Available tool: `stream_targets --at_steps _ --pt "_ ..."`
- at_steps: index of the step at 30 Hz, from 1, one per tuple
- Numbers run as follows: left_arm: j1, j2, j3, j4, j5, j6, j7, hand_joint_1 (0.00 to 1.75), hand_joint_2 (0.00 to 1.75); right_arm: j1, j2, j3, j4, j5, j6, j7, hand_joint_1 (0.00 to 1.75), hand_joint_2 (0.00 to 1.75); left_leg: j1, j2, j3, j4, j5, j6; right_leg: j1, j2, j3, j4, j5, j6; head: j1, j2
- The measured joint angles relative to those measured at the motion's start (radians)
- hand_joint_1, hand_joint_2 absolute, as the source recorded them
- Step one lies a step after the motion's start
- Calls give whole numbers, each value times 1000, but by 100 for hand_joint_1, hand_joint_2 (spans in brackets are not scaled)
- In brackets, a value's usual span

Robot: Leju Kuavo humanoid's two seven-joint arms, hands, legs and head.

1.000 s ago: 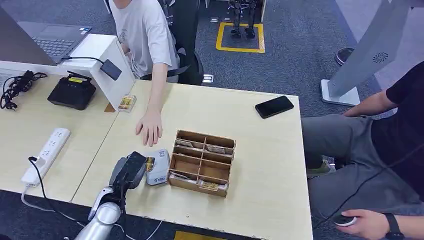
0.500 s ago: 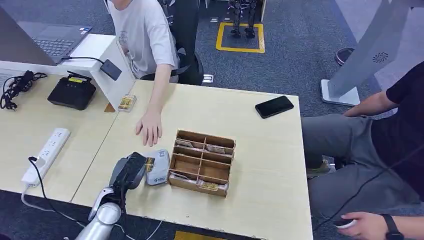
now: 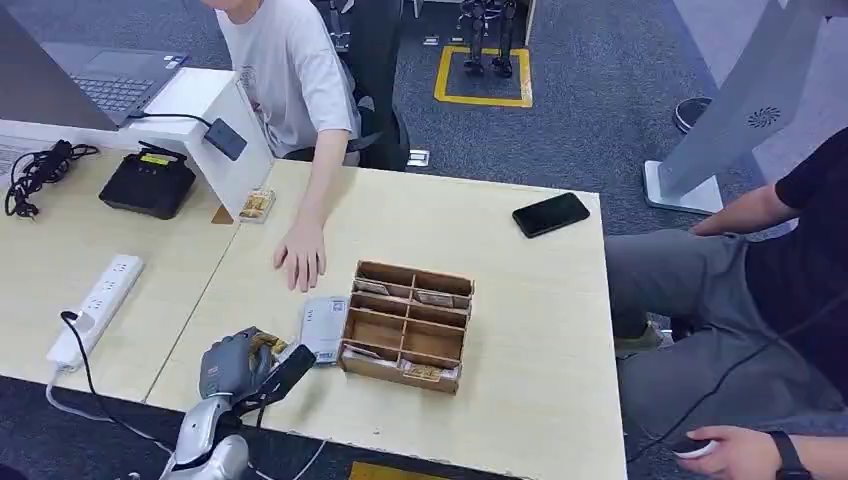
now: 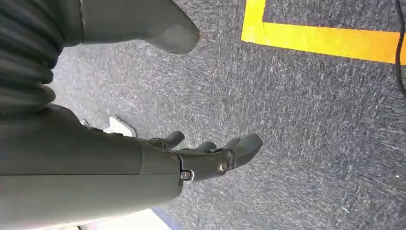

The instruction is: Pass the card to the sensor for recognition and then transmit it.

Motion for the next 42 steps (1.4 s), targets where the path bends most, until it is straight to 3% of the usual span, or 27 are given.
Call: stream_targets --at_steps 13,17,21,24,26,31,38,42 --pt "-2 -17 33 32 -29 1 -3 175 175 -4 2 11 0 -6 0 0 0 175 0 0 5 0 0 0 -1 -1 5 0 0 0 0 0" --pt "-2 -26 49 32 -13 -11 -30 175 175 -4 2 14 0 -19 0 -2 0 175 0 0 5 0 0 0 -1 -1 5 1 0 0 0 0" --pt "2 -42 73 17 178 -67 -147 175 175 -4 2 24 0 -34 -3 -4 0 175 0 -1 5 0 0 0 -1 -1 5 1 0 0 0 0" --pt "26 -53 92 -59 562 -184 -356 175 175 -3 2 34 1 -48 -13 -17 0 175 -1 0 5 0 0 1 -1 -1 4 1 0 0 -1 0" --pt "44 -62 98 -125 771 -217 -430 175 175 -3 2 38 2 -55 -17 -20 0 175 0 0 3 0 1 1 -1 -1 2 1 0 0 0 0" --pt "55 -67 98 -211 808 -228 -440 175 175 -3 2 47 2 -58 -18 -20 0 175 -1 0 2 0 1 1 -1 0 1 0 1 0 0 0" --pt "69 -67 98 -250 814 -230 -443 175 175 -3 2 54 2 -58 -18 -20 0 175 -1 0 0 0 1 1 -1 0 -1 0 0 0 0 0" --pt "64 -70 108 -273 955 -236 -489 175 175 -3 2 58 2 -58 -23 -22 0 175 -1 0 0 0 1 1 -1 0 -2 0 0 0 0 0"
